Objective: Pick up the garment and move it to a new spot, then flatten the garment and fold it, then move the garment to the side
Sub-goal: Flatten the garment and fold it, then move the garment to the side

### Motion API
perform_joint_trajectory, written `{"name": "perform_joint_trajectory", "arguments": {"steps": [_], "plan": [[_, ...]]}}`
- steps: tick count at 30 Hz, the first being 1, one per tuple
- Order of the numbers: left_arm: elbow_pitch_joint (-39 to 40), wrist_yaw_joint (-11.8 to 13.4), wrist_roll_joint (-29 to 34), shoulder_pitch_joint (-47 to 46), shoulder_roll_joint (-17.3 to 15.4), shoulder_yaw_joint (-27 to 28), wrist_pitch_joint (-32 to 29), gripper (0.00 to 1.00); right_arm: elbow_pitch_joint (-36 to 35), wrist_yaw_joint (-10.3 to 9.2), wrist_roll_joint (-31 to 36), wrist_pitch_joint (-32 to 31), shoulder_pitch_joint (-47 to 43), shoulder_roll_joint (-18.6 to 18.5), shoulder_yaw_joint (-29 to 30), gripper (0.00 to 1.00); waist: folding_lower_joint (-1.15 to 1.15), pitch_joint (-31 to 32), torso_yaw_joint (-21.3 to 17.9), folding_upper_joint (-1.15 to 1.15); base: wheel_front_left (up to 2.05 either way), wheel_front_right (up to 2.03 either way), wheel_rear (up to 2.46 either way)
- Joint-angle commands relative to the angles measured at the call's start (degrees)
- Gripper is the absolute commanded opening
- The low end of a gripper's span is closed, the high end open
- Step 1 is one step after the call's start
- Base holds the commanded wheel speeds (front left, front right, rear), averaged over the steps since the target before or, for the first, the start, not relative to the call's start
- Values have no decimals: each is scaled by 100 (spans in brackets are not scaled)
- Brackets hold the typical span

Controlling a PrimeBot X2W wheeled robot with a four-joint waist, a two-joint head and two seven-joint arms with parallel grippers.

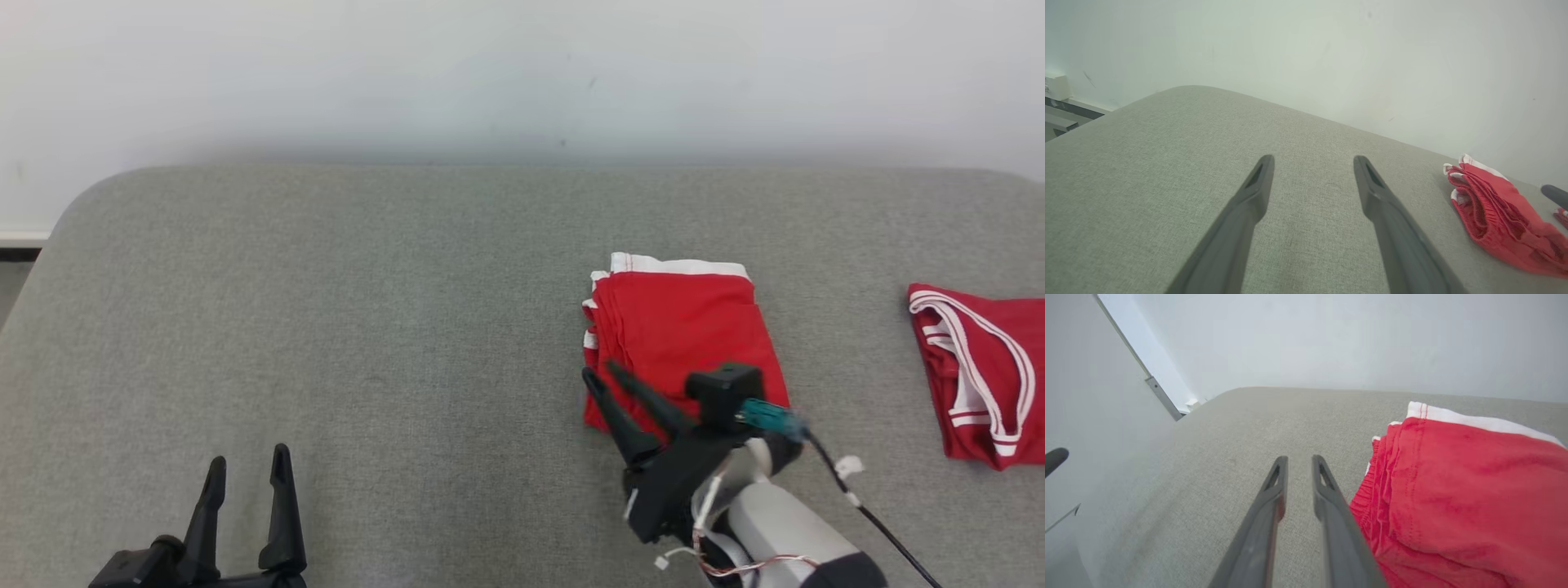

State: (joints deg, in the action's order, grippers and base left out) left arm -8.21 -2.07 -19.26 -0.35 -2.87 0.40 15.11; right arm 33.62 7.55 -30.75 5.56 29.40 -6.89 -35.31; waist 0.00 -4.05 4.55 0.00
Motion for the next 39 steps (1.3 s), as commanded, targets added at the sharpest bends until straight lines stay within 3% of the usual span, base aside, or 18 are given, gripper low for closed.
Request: {"name": "perform_joint_trajectory", "arguments": {"steps": [1,11,19,28,39], "plan": [[40,-36,105,59,-6,46,0,100,-131,-15,-18,169,-171,-123,190,100,0,133,-146,0,0,0,0],[10,-136,296,124,-5,235,0,100,-848,-15,143,783,-965,-406,1417,100,0,446,-537,0,0,0,0],[-156,-254,470,236,-3,327,0,100,-990,-15,575,921,-1504,-603,2346,100,0,576,-743,0,0,0,0],[-236,-339,656,163,-5,373,0,100,-817,-15,643,947,-1705,-748,2508,100,0,649,-743,0,0,0,0],[-339,-428,832,202,-19,454,-1,100,-654,-15,605,954,-1907,-632,2561,100,0,713,-704,0,0,0,0]]}}
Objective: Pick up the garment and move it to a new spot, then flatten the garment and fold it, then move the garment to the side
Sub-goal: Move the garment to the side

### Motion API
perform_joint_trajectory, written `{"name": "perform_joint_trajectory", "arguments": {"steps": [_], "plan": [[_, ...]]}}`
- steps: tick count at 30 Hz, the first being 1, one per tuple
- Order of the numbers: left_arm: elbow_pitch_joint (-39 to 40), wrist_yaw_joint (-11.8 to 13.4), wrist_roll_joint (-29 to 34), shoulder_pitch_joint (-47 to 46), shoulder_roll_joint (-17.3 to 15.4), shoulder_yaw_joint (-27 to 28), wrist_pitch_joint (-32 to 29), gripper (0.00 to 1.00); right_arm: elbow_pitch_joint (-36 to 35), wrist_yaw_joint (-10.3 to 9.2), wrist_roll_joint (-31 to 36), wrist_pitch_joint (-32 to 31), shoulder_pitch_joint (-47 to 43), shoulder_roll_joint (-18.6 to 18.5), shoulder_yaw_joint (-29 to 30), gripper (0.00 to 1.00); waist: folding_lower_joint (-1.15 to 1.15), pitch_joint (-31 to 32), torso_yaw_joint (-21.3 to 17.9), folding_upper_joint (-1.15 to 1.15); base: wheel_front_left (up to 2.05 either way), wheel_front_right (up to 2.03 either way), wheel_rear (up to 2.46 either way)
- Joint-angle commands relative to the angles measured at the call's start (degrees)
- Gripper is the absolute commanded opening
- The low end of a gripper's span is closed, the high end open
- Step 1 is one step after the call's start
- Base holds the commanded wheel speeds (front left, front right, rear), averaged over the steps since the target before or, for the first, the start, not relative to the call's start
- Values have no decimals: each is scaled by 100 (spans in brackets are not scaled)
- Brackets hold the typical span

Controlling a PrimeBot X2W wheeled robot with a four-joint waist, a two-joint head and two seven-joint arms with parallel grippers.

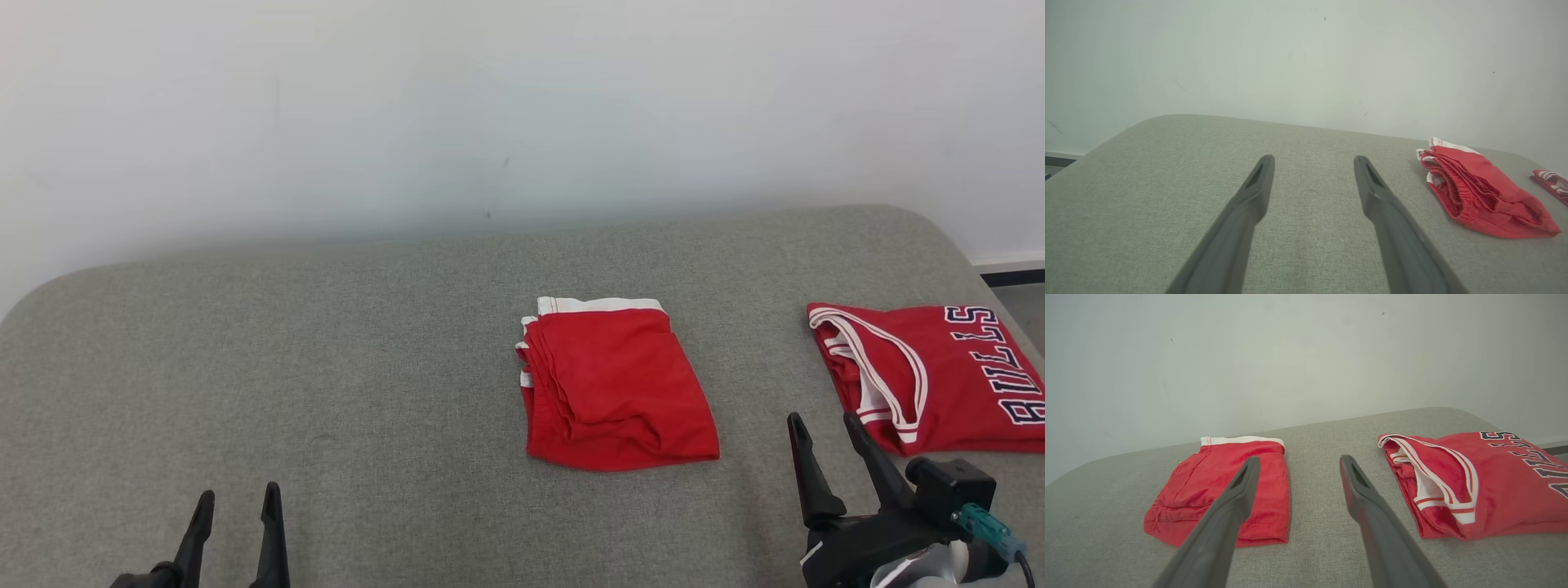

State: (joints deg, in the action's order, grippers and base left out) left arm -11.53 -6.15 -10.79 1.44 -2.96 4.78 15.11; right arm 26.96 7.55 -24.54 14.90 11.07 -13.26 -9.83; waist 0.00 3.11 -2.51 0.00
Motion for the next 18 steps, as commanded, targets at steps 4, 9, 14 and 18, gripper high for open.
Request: {"name": "perform_joint_trajectory", "arguments": {"steps": [4,9,14,18], "plan": [[-33,-29,-22,36,-7,34,0,100,16,-15,-17,25,-91,7,39,100,0,-17,16,0,0,0,0],[-58,-40,-7,22,-2,41,-1,100,-21,-15,-28,28,-110,2,93,100,0,-35,34,0,0,0,0],[-88,-52,10,-54,1,22,0,100,-44,-15,15,30,-122,0,133,100,0,-53,63,0,0,0,0],[-119,-63,35,-91,2,-7,0,100,-29,-15,28,29,-120,27,134,100,0,-71,80,0,0,0,0]]}}
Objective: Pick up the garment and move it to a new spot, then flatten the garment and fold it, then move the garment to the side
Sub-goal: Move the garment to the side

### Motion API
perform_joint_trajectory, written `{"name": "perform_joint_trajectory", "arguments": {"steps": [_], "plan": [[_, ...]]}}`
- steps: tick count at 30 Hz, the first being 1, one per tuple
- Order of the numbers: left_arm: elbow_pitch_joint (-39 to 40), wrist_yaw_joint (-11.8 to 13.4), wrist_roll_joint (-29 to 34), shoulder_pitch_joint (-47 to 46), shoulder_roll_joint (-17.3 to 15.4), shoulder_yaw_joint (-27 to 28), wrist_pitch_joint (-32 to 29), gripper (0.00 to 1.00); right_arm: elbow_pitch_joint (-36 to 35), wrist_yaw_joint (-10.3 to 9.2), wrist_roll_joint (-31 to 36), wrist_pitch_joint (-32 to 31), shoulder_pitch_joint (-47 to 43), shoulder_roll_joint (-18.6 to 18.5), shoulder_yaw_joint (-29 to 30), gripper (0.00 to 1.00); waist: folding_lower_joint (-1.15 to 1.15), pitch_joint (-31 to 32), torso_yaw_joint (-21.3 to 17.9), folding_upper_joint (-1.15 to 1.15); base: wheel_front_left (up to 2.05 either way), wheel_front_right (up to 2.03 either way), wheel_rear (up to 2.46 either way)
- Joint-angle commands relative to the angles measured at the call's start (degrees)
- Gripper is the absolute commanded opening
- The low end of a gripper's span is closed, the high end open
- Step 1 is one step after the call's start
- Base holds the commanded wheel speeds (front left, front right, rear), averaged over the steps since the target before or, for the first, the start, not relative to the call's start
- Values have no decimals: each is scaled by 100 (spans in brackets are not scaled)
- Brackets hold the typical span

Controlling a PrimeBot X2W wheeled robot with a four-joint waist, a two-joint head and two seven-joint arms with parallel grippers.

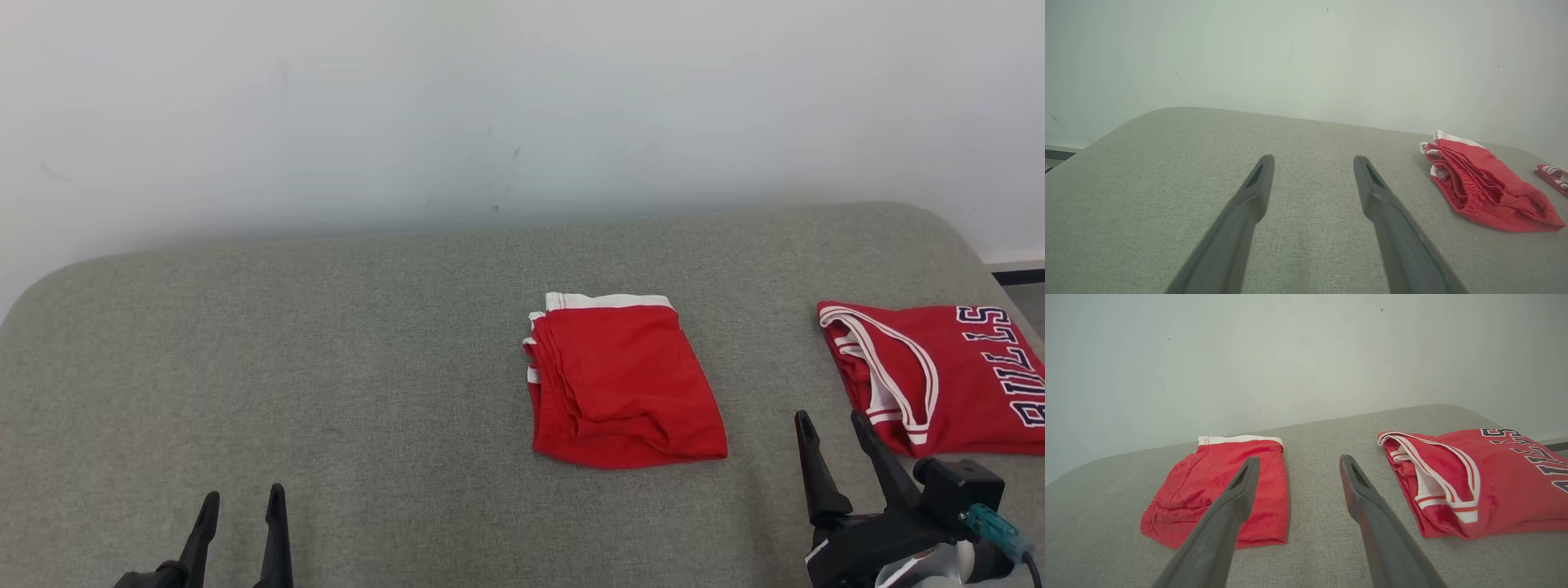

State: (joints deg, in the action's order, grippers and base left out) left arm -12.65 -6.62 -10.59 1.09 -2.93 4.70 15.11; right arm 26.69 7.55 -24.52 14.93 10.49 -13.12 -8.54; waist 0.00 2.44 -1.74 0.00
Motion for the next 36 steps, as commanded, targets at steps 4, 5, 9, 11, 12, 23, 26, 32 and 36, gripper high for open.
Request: {"name": "perform_joint_trajectory", "arguments": {"steps": [4,5,9,11,12,23,26,32,36], "plan": [[-26,-28,22,-80,0,7,-1,100,44,-15,18,28,-61,41,-22,100,0,-30,20,0,0,0,0],[-28,-29,19,-76,0,12,0,100,47,-15,22,28,-55,42,-21,100,0,-35,25,0,0,0,0],[-24,-36,-18,-62,1,11,0,100,59,-15,33,-24,60,-18,-61,100,0,-59,71,0,0,0,0],[-23,-33,-39,-62,2,-1,0,100,50,-15,46,-71,108,-55,-102,100,0,-70,94,0,0,0,0],[-18,-28,-58,-73,2,-25,0,100,49,-15,45,-142,158,-107,-169,100,0,-85,128,0,0,0,0],[197,45,-193,-259,3,-304,-1,100,605,-15,-123,-2203,1464,-574,-49,100,0,-496,736,0,0,0,0],[248,48,-251,-355,1,-375,-1,100,910,-15,-216,-2730,1839,-609,115,100,0,-732,981,0,0,0,0],[298,97,-363,-555,1,-524,0,100,1766,-15,-142,-3766,2496,-462,552,100,0,-1122,1392,0,0,0,0],[291,131,-456,-649,3,-622,-1,100,2174,-15,-99,-4319,2763,-355,754,100,0,-1294,1602,0,0,0,0]]}}
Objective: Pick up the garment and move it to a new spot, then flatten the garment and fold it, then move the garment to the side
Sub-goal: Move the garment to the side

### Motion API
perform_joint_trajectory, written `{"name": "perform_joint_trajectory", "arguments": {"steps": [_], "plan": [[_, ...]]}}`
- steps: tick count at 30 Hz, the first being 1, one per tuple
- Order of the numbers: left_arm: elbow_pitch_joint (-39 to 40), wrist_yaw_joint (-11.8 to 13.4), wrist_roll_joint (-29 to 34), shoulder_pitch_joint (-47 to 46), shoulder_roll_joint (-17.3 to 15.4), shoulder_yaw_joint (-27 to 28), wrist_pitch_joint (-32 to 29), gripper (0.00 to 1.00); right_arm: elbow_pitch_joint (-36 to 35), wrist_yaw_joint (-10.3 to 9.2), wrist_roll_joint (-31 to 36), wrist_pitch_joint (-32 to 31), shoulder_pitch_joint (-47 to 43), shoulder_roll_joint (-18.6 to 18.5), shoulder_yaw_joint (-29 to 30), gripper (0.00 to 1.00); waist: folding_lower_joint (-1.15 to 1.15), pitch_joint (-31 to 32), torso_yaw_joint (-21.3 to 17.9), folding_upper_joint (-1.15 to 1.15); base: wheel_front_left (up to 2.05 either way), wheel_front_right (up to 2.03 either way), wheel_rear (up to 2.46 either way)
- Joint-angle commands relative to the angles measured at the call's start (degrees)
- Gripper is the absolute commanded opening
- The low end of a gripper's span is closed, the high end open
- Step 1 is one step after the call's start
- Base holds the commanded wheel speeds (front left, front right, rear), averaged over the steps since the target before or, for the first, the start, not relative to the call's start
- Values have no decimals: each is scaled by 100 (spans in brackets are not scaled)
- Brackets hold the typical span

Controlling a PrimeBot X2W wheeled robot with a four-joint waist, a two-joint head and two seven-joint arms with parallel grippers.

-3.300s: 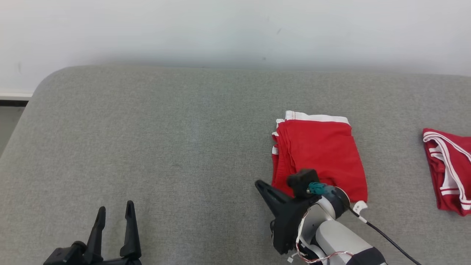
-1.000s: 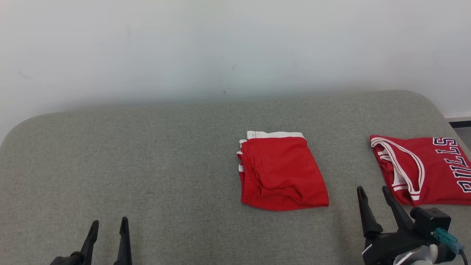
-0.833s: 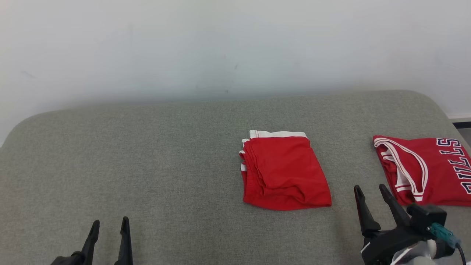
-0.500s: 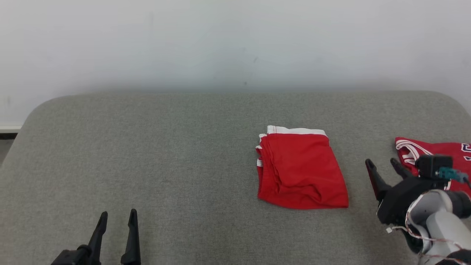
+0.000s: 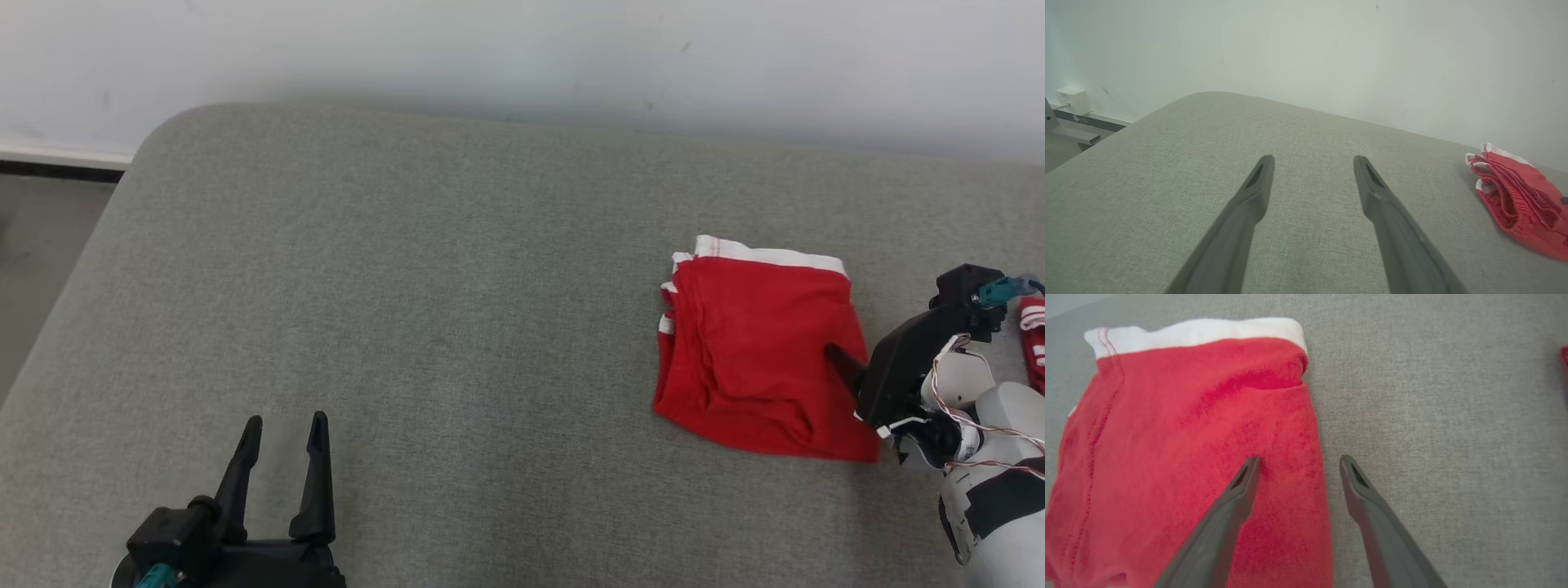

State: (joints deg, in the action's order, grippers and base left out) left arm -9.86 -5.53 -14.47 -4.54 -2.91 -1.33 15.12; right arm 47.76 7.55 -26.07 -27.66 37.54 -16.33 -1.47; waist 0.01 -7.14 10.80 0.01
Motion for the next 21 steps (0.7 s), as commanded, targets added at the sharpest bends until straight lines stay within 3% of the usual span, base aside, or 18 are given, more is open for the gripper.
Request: {"name": "perform_joint_trajectory", "arguments": {"steps": [1,5,11,12,13,14,21], "plan": [[10,30,-82,-108,1,-33,-1,100,187,-15,131,-193,78,-20,70,100,-1,-361,386,-1,0,0,0],[-6,36,-110,-131,-2,-93,-2,100,620,-15,538,-561,175,45,214,100,-1,-412,498,-1,0,0,0],[-18,45,-109,-139,0,-133,-2,100,972,20,831,-981,151,473,355,100,-1,-395,550,-1,0,0,0],[-19,50,-108,-134,2,-139,-2,100,953,20,861,-1021,142,516,316,39,-1,-385,543,-1,0,0,0],[-20,56,-107,-128,0,-139,-2,100,910,20,913,-1051,136,533,236,10,-1,-369,529,-1,0,0,0],[-18,59,-105,-121,0,-141,-2,100,849,21,953,-1070,127,521,163,0,-1,-355,515,-1,0,0,0],[47,76,-128,-68,-2,-168,-2,100,261,-1,1176,-1148,193,65,-419,0,-1,-250,323,-1,0,0,0]]}}
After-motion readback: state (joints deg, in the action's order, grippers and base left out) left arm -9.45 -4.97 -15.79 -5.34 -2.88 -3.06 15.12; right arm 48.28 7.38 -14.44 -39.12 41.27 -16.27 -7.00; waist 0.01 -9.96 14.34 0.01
